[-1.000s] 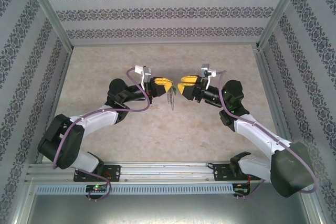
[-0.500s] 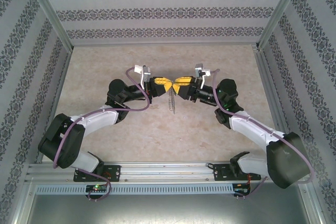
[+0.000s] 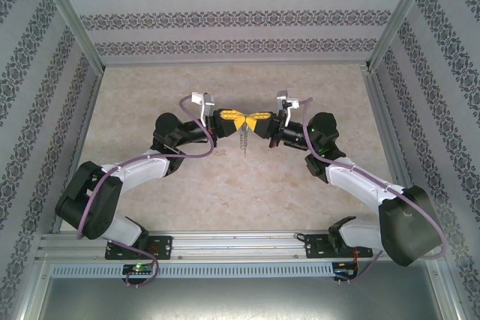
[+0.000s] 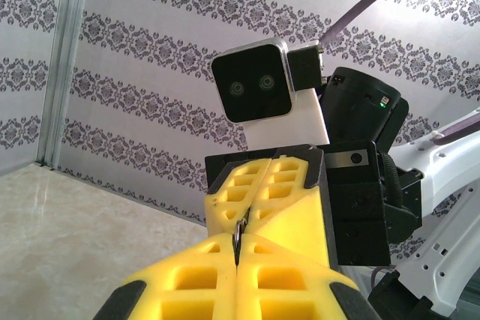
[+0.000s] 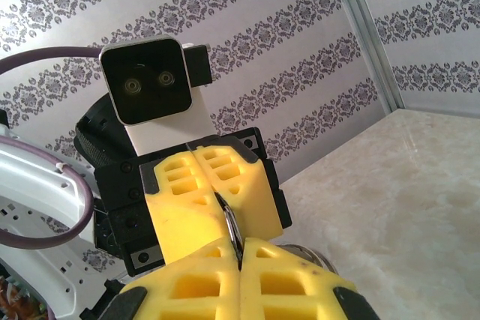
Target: Put the keys on the keyring
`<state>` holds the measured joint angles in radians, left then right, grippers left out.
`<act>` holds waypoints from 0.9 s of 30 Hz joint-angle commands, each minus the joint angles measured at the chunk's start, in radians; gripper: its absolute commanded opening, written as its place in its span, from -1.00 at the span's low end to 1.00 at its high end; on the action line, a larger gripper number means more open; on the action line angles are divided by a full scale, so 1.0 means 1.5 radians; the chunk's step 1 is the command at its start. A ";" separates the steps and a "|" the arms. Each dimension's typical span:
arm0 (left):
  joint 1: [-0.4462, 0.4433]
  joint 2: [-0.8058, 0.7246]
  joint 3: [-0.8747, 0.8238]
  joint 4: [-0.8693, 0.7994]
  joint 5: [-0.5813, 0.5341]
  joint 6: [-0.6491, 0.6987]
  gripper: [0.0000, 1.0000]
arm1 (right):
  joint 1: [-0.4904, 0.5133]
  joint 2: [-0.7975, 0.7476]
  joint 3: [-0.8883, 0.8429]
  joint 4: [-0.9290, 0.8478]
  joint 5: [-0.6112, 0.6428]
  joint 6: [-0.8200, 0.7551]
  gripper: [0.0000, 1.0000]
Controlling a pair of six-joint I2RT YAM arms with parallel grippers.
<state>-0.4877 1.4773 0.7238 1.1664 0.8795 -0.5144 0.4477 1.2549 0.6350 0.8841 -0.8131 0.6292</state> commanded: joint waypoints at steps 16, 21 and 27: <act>0.095 -0.061 0.050 -0.107 0.049 0.024 -0.30 | -0.025 0.015 0.108 -0.222 0.023 -0.173 -1.00; 0.105 -0.075 0.089 -0.265 0.079 0.113 -0.10 | -0.029 0.044 0.194 -0.392 0.006 -0.292 -1.00; 0.115 -0.063 0.139 -0.420 0.100 0.202 0.11 | -0.032 0.084 0.285 -0.560 0.004 -0.429 -1.00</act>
<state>-0.3355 1.3819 0.8822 0.6991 0.9829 -0.3202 0.4076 1.3655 0.9966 0.2081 -0.7872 0.1448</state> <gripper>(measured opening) 0.546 0.065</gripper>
